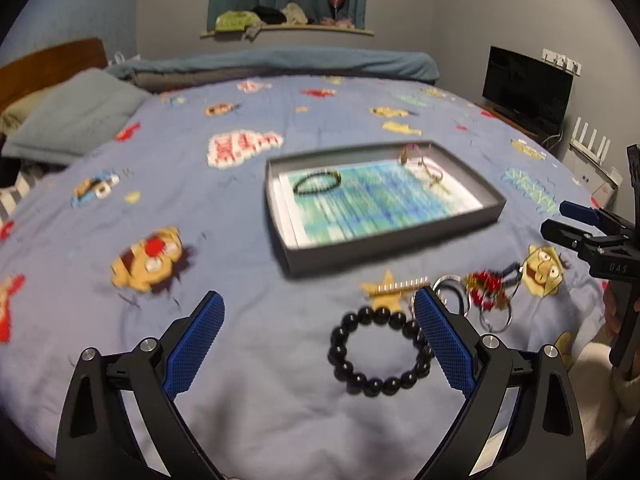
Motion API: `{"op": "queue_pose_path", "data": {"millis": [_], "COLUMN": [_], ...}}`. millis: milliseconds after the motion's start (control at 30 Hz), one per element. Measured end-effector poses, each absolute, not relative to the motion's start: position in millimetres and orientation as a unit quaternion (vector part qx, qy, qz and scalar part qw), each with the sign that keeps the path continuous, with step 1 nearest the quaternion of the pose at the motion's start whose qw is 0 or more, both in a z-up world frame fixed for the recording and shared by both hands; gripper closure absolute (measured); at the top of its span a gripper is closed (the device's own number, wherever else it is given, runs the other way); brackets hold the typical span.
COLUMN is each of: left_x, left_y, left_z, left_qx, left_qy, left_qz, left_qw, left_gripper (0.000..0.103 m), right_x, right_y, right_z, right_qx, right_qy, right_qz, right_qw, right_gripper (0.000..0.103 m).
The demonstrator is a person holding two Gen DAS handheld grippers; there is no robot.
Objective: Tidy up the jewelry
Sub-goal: 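Grasp the large black bead bracelet with the left tool while the right tool grasps the red bead tassel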
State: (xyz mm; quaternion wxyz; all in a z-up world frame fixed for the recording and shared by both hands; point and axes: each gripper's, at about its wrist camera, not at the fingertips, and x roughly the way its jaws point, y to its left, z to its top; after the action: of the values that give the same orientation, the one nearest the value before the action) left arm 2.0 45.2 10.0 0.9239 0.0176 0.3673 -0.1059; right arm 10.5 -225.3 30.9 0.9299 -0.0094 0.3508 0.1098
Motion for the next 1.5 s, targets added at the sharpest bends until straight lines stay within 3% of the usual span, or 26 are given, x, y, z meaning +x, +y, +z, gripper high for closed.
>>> {"op": "queue_pose_path", "data": {"millis": [500, 633, 867, 1000, 1100, 1233, 1300, 1433, 1500], "left_x": [5.5, 4.3, 6.6, 12.8, 14.6, 14.2, 13.9, 14.4, 15.0], "left_y": [24.0, 22.2, 22.8, 24.2, 22.2, 22.7, 21.2, 21.9, 24.6], "left_z": [-40.7, -46.6, -52.2, -57.9, -61.3, -61.0, -60.9, -60.4, -58.9], "left_qx": [0.06, 0.068, 0.06, 0.05, 0.056, 0.055, 0.058, 0.059, 0.051], "left_qy": [0.419, 0.429, 0.44, 0.457, 0.462, 0.461, 0.461, 0.459, 0.457], "left_qz": [-0.118, -0.123, -0.127, -0.135, -0.134, -0.138, -0.144, -0.14, -0.142], "left_qw": [0.898, 0.892, 0.887, 0.878, 0.875, 0.875, 0.874, 0.875, 0.877], "left_gripper": [0.008, 0.008, 0.011, 0.036, 0.043, 0.062, 0.07, 0.085, 0.086], "right_x": [-5.7, -14.9, -16.6, -16.2, -14.6, -14.2, -13.9, -15.0, -15.5], "right_y": [-228.5, -213.5, -200.6, -196.1, -191.9, -187.7, -186.2, -185.0, -184.8], "right_z": [-8.3, -11.5, -24.4, -26.7, -29.7, -31.4, -32.1, -31.1, -29.9], "right_qx": [-0.011, -0.035, -0.055, -0.056, -0.058, -0.06, -0.061, -0.063, -0.06], "right_qy": [0.358, 0.354, 0.378, 0.383, 0.39, 0.392, 0.392, 0.388, 0.388], "right_qz": [0.141, 0.174, 0.195, 0.203, 0.207, 0.209, 0.21, 0.213, 0.216], "right_qw": [0.923, 0.918, 0.903, 0.9, 0.895, 0.894, 0.893, 0.894, 0.894], "right_gripper": [0.007, 0.016, 0.042, 0.061, 0.068, 0.077, 0.088, 0.099, 0.102]}}
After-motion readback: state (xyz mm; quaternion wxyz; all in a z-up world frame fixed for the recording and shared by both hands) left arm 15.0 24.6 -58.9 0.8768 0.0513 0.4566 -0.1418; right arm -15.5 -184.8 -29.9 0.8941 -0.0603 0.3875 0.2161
